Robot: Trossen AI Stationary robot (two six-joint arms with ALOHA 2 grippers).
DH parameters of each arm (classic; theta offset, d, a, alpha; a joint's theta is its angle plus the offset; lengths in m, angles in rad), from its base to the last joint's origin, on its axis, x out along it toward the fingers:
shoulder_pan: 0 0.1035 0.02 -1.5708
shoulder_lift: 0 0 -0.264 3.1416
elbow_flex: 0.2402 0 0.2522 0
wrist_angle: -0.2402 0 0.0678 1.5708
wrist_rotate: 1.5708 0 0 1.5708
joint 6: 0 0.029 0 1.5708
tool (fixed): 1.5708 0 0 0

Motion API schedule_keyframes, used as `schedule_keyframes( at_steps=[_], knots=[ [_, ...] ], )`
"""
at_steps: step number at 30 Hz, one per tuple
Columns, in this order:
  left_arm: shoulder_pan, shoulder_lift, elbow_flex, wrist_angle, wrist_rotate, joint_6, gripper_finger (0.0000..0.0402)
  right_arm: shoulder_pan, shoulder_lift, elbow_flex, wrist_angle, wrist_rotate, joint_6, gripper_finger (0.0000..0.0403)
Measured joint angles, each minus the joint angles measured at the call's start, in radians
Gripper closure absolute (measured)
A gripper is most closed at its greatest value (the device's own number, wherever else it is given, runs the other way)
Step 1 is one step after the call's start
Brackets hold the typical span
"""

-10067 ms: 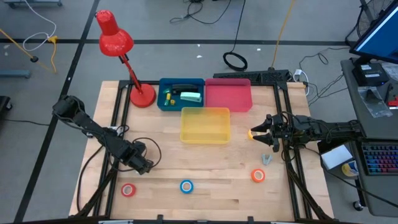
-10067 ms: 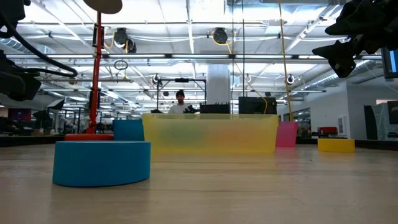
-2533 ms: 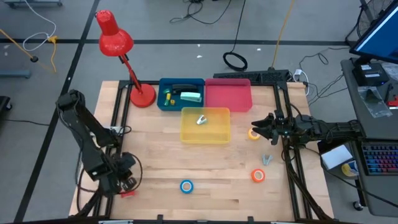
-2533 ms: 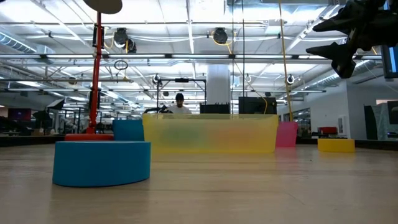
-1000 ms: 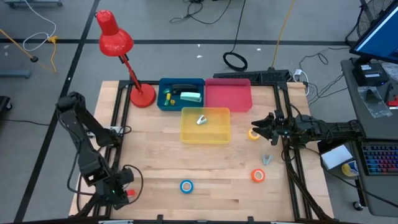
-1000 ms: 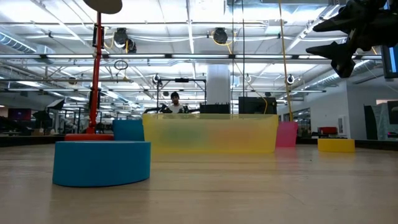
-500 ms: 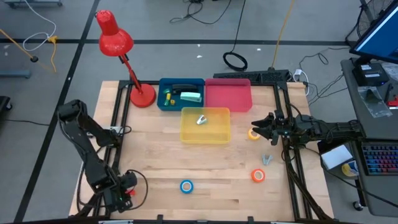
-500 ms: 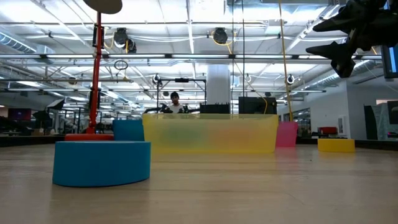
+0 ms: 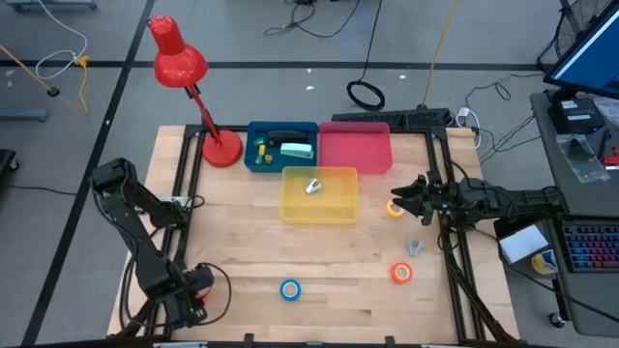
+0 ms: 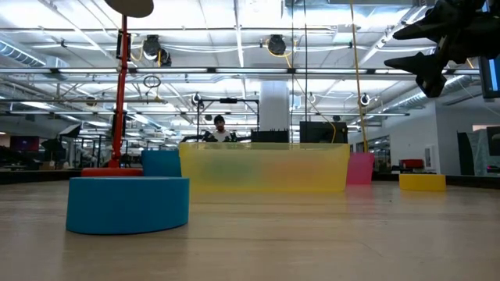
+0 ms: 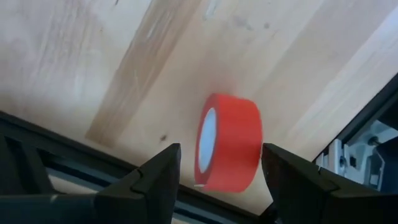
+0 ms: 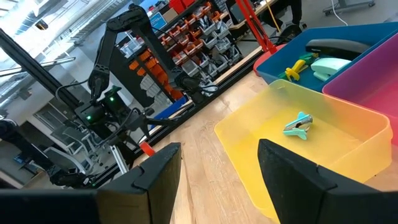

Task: Pick and place Stapler, Stapler remover, tape
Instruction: Put the red tape into the pink bin

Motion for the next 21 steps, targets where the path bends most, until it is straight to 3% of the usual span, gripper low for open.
schedule_keyframes(
  at_steps=[10, 21],
  knots=[
    [-0.004, 0.000, 0.000, -0.018, 0.033, 0.000, 0.0176, 0.000, 0.000, 0.000, 0.000, 0.000, 0.000, 0.0195],
    [-0.019, 0.021, -0.010, -0.074, -0.006, 0.033, 0.0176, 0.000, 0.000, 0.000, 0.000, 0.000, -0.002, 0.0195]
  ],
)
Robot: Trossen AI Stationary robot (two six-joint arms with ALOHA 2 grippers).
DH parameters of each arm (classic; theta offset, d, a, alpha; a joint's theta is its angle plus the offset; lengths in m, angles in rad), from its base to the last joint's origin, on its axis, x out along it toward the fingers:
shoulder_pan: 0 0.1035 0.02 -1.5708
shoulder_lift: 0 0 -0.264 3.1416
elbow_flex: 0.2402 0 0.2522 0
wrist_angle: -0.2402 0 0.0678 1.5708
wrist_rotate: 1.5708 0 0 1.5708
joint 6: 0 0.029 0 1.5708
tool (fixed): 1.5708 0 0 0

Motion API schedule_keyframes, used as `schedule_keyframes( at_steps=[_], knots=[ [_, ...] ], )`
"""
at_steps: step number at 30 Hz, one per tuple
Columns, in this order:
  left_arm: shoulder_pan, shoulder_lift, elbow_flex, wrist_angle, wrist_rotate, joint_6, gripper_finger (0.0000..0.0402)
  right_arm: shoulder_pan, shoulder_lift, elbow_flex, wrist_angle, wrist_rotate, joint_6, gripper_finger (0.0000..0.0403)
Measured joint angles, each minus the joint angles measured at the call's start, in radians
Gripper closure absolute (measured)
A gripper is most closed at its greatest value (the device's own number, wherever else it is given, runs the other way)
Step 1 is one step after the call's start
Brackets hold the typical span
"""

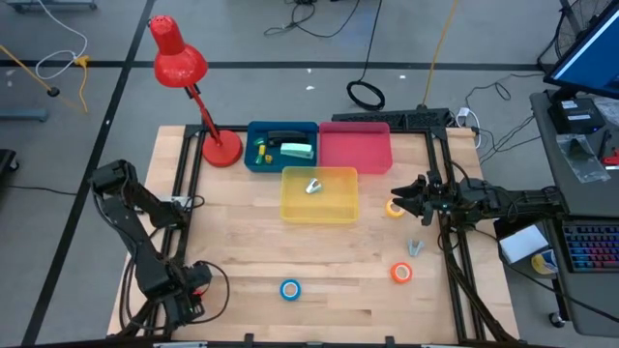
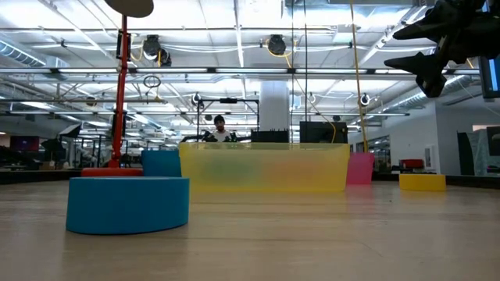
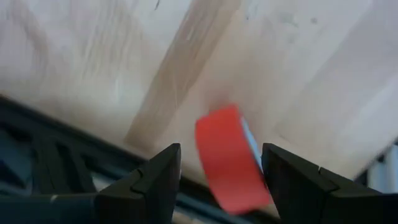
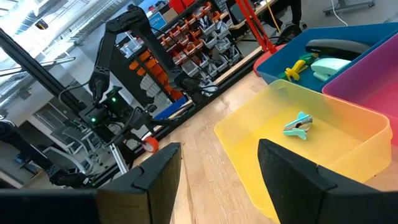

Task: Pick and place Stapler, Stapler remover, tape
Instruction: Put the red tape into the pink bin

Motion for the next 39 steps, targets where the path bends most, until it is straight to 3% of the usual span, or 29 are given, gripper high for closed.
schedule_keyframes(
  at_steps=[7, 20, 23, 29, 39],
  knots=[
    [0.017, 0.056, -0.030, 0.011, -0.010, 0.047, 0.0176, 0.000, 0.000, 0.000, 0.000, 0.000, 0.001, 0.0195],
    [0.037, 0.096, -0.031, -0.014, 0.084, -0.012, 0.0180, 0.000, 0.000, 0.000, 0.000, 0.000, 0.000, 0.0195],
    [0.037, 0.096, -0.031, -0.048, 0.087, -0.042, 0.0208, 0.000, 0.000, 0.000, 0.000, 0.000, -0.001, 0.0195],
    [0.037, 0.096, -0.032, -0.051, 0.074, -0.054, 0.0307, 0.000, 0.000, 0.000, -0.001, 0.000, -0.001, 0.0195],
    [0.114, 0.055, -0.031, -0.045, 0.012, -0.016, 0.0307, 0.000, 0.000, 0.000, 0.000, 0.000, 0.002, 0.0195]
  ],
)
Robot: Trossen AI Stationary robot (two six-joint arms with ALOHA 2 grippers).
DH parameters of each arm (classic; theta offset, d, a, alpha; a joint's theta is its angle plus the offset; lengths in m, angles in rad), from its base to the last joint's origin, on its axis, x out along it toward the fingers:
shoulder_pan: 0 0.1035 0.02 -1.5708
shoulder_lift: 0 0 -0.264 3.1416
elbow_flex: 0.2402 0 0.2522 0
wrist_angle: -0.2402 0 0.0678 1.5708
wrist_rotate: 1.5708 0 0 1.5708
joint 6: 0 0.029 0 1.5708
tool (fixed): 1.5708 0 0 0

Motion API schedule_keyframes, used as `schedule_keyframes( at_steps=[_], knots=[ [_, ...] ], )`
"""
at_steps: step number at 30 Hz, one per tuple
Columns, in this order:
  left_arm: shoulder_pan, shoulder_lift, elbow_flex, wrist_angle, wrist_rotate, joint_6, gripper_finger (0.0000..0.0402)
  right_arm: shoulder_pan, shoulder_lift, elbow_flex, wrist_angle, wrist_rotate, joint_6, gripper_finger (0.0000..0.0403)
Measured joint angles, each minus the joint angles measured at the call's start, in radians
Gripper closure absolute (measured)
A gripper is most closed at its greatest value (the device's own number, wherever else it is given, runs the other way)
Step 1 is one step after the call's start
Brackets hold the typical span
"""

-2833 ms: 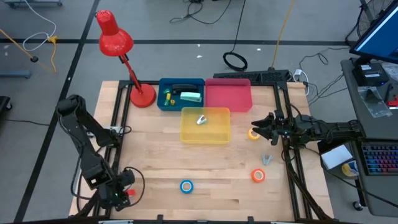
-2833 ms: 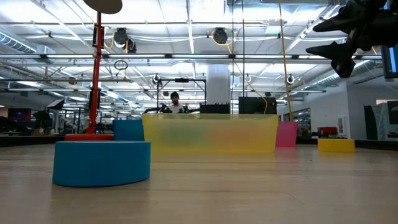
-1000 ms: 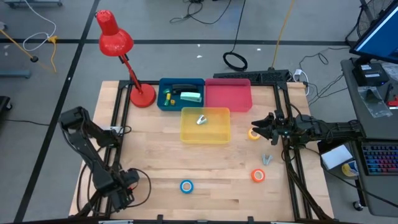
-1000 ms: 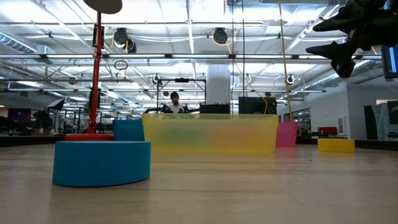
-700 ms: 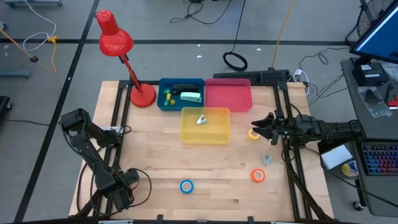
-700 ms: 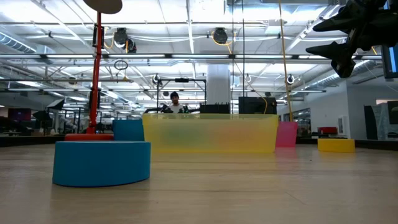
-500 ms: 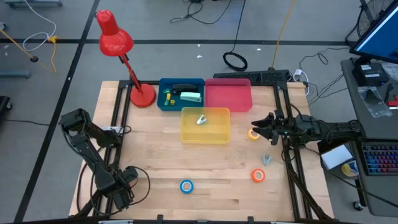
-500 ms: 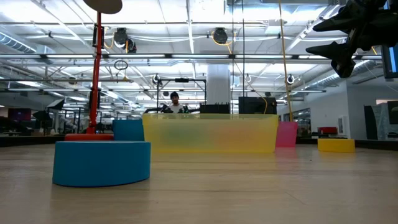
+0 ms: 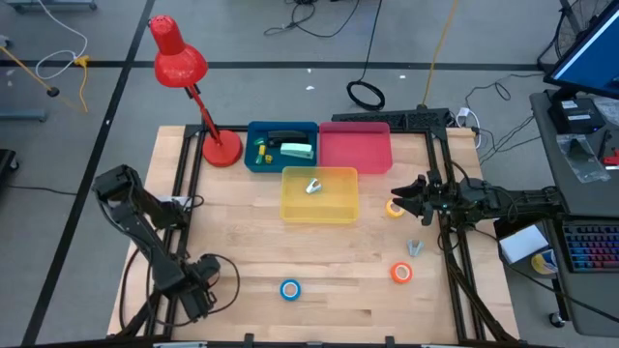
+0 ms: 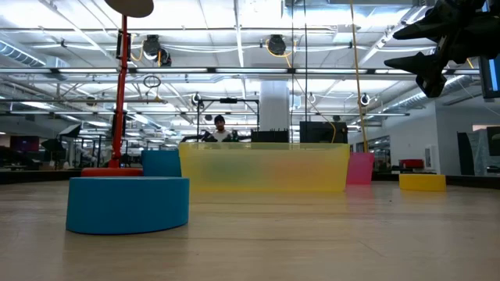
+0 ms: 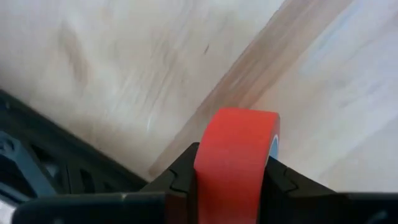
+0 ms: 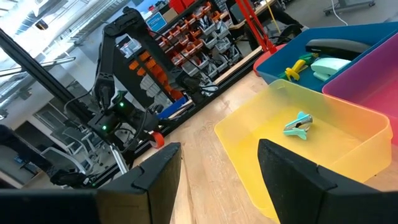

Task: Pick and place Stapler, Stapler remover, tape
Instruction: Put the red tape into the pink bin

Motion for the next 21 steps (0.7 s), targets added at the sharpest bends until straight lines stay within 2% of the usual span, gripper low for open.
schedule_keyframes(
  at_steps=[3, 6, 9, 11, 14, 17, 21],
  knots=[
    [0.039, -0.076, 0.009, 0.028, -0.108, 0.046, 0.0307, 0.000, 0.000, 0.000, 0.011, 0.001, 0.046, 0.0195],
    [0.082, -0.184, 0.011, 0.103, -0.294, 0.115, 0.0307, 0.000, 0.002, 0.000, 0.069, 0.012, 0.112, 0.0195],
    [0.136, -0.295, 0.012, 0.157, -0.461, 0.186, 0.0307, 0.000, 0.004, 0.000, 0.145, 0.056, 0.123, 0.0195],
    [0.180, -0.356, 0.012, 0.178, -0.521, 0.235, 0.0307, 0.000, 0.009, 0.000, 0.199, 0.101, 0.095, 0.0195],
    [0.263, -0.419, 0.012, 0.239, -0.541, 0.311, 0.0307, 0.000, 0.029, -0.024, 0.327, 0.161, 0.067, 0.0195],
    [0.352, -0.440, 0.012, 0.339, -0.539, 0.397, 0.0308, 0.000, 0.085, -0.066, 0.483, 0.163, 0.047, 0.0195],
    [0.472, -0.435, 0.012, 0.524, -0.468, 0.538, 0.0308, 0.007, 0.222, -0.116, 0.642, 0.154, 0.083, 0.0195]
  ],
)
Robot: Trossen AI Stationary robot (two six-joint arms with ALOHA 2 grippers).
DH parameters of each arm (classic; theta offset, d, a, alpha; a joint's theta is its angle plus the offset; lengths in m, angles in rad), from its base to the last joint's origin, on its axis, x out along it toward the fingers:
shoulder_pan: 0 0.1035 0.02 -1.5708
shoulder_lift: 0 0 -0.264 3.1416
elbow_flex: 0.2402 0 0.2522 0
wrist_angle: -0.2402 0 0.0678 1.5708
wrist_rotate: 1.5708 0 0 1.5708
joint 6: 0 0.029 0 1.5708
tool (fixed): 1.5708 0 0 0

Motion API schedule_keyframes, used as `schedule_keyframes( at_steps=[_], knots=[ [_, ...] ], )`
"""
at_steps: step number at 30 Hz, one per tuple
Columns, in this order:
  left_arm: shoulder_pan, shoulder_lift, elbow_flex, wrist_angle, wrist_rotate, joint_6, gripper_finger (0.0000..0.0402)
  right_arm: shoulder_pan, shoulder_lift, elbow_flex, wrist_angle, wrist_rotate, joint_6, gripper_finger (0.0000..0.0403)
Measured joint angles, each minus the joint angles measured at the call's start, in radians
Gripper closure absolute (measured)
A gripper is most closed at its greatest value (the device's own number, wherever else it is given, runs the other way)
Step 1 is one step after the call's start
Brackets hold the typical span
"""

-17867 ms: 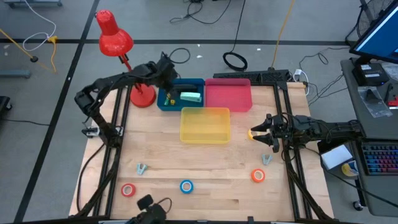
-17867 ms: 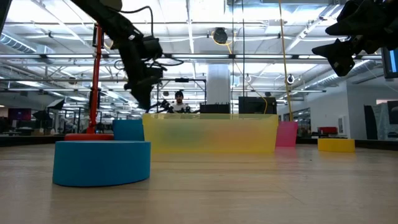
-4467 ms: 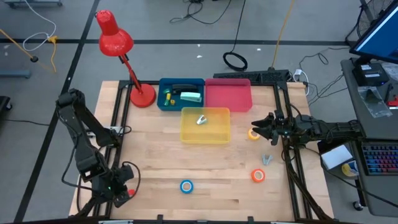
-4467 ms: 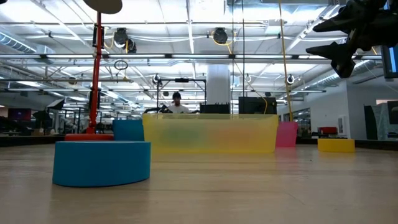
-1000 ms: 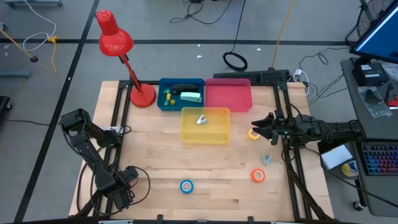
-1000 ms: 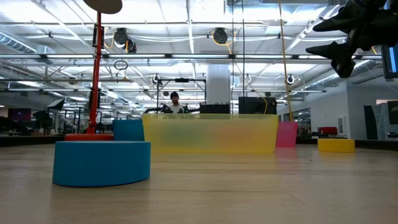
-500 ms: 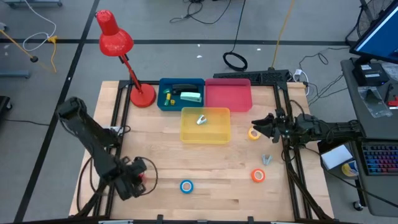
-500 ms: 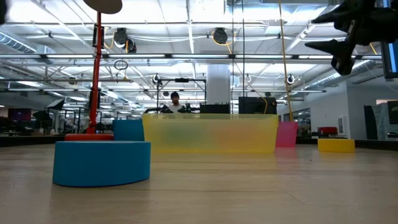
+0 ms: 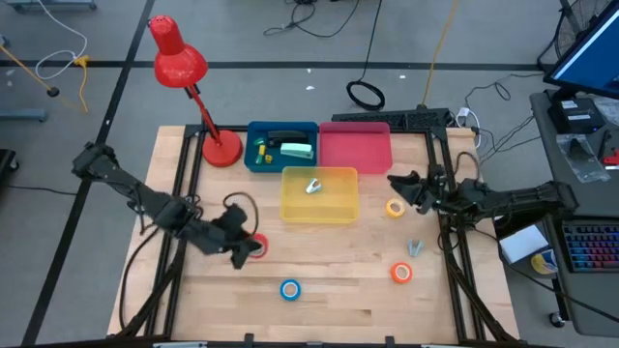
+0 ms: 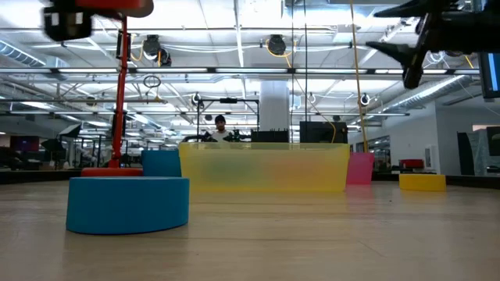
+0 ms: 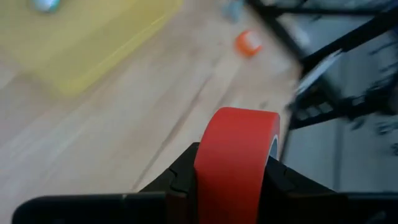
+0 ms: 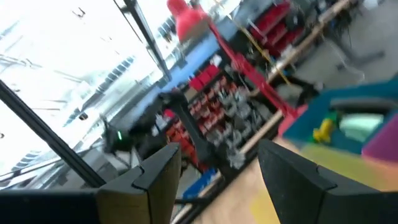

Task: Pick and place Stapler, Stapler remover, tape
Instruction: Put the red tape into the pink bin

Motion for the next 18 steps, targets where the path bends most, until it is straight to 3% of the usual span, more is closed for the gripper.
schedule_keyframes(
  at_steps=[3, 10, 18],
  knots=[
    [0.090, 0.024, 0.000, 0.140, 0.069, 0.078, 0.0308, 0.023, 0.145, -0.003, 0.087, -0.003, 0.047, 0.0195],
    [0.249, 0.102, 0.000, 0.341, 0.247, 0.159, 0.0308, 0.077, 0.514, 0.043, 0.495, -0.183, -0.002, 0.0195],
    [0.316, 0.210, 0.000, 0.483, 0.382, 0.169, 0.0308, 0.096, 0.807, 0.254, 0.510, -0.211, -0.105, 0.0193]
  ],
)
